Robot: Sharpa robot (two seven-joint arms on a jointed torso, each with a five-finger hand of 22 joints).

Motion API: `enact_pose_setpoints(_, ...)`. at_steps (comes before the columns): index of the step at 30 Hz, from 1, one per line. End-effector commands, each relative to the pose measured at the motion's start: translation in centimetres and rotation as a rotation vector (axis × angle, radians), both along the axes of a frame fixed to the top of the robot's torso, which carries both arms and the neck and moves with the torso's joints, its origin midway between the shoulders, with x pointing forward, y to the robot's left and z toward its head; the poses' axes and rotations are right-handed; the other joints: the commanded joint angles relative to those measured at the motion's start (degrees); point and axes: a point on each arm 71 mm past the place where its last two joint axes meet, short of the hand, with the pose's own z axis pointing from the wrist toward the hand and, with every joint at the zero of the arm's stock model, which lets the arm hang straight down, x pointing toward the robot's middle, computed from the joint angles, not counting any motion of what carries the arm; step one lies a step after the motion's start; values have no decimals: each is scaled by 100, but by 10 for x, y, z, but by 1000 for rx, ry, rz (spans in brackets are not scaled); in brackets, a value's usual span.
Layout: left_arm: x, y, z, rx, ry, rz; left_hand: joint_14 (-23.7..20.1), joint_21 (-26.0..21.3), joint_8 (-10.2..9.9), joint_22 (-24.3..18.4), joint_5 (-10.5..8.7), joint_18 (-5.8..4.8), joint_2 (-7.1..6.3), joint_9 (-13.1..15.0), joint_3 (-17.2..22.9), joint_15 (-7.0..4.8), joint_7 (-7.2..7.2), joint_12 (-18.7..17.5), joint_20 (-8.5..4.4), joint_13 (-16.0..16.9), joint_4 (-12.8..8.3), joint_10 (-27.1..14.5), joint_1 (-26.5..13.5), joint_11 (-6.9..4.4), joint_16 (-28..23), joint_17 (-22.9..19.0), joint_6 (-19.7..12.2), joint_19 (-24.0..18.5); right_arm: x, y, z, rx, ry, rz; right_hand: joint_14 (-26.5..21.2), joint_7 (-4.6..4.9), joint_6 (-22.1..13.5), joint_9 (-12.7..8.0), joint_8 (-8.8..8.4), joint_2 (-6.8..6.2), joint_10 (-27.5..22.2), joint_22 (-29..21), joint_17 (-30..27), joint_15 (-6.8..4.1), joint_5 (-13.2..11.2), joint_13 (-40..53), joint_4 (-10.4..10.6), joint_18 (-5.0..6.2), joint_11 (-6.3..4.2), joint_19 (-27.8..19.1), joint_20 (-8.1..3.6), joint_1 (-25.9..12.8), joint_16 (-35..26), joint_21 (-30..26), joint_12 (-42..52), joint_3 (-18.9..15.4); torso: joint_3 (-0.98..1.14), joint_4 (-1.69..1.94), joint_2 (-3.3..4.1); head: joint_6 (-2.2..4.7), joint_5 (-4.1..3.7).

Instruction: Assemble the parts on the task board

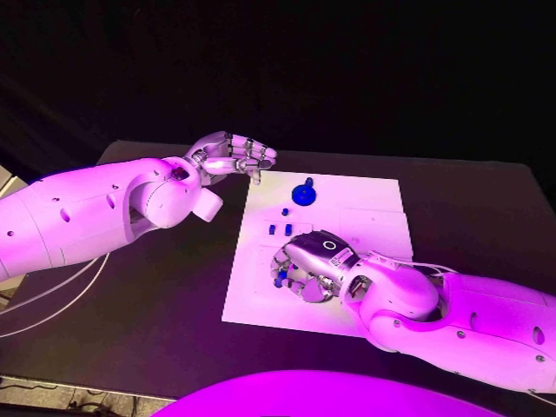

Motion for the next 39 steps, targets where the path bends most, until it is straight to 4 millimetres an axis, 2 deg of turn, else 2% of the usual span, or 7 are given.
enact_pose_setpoints(1, -1, -2, 1, -9, -1, -16, -25, 33, 36, 7, 19, 81, 37, -8, 10, 0, -6, 18, 15, -6, -31, -26, -28, -3, 1, 8, -30, -37, 0, 1, -4, -43, 14, 15, 173, 26, -1, 7, 26, 58, 479, 670, 5, -49, 13, 43, 4, -67, -452, 179, -31, 4, 3, 14, 15, 28, -1, 1, 2, -5, -4)
enact_pose_setpoints(15, -1, -2, 1, -9, -1, -16, -35, 37, 50, 13, 19, 81, 39, -14, 7, 3, -4, 26, 19, -13, -44, -43, -33, 0, 4, 10, -38, -47, 2, 0, -8, -48, 18, 2, 165, 38, -32, 9, 12, 47, 455, 644, -33, -41, 10, 46, -14, -56, -440, 163, -27, -52, -12, -46, -22, 39, -4, 0, -4, 9, -24)
enact_pose_setpoints(17, -1, -2, 1, -8, -1, -15, -35, 37, 50, 13, 19, 81, 39, -14, 7, 3, -4, 26, 19, -13, -44, -43, -33, 0, 4, 10, -38, -47, 3, 0, -8, -38, 23, 4, 149, 81, -173, -14, -68, -27, 314, 608, -93, 2, 9, 28, -1, -45, -390, 137, -1, -209, -40, -129, -135, -6, -5, -1, -5, 9, -23)
enact_pose_setpoints(19, -1, -2, 1, -8, -1, -16, -35, 37, 50, 13, 19, 81, 39, -14, 7, 3, -4, 26, 19, -13, -44, -43, -33, 0, 4, 10, -38, -47, 3, 0, -8, -30, 29, 7, 126, 160, -419, -73, -217, -243, 5, 459, -171, 98, 106, -39, 98, 3, -278, 48, 64, -509, -76, -442, -330, -158, -5, -1, -5, 9, -23)
enact_pose_setpoints(23, -1, -2, 1, -8, -1, -16, -35, 37, 50, 13, 19, 81, 39, -14, 7, 3, -4, 26, 19, -13, -44, -43, -33, 0, 4, 10, -38, -47, 3, 0, -8, -11, 35, 9, 15, 163, -721, -150, -414, -374, -471, 79, -559, 154, -12, -150, 183, 139, -205, -143, 141, -715, -268, -1193, -500, -457, 1, 0, -1, 15, -26)
enact_pose_setpoints(29, -1, -2, 1, -8, 0, -16, -38, 38, 54, 14, 19, 81, 40, -16, 7, 4, -4, 29, 20, -15, -47, -47, -35, 0, 4, 11, -40, -50, 3, -2, -6, 17, 32, 4, -5, 136, -905, -310, -653, -39, -1188, -367, -726, 218, 43, -174, 380, 241, -120, -199, 210, -320, -369, -1932, -343, -1851, -1, -1, -1, 49, -43)
enact_pose_setpoints(39, -1, -1, 1, -6, 1, -16, -38, 38, 54, 14, 19, 81, 40, -16, 7, 4, -4, 29, 20, -15, -47, -47, -35, 0, 4, 11, -40, -50, 6, -23, 6, 75, 5, -51, -14, 136, -940, -469, -796, 126, -1489, -481, -793, 240, 53, -178, 830, 253, -89, -152, 224, 160, -399, -2099, -99, -2663, 2, -12, -11, 97, -68)
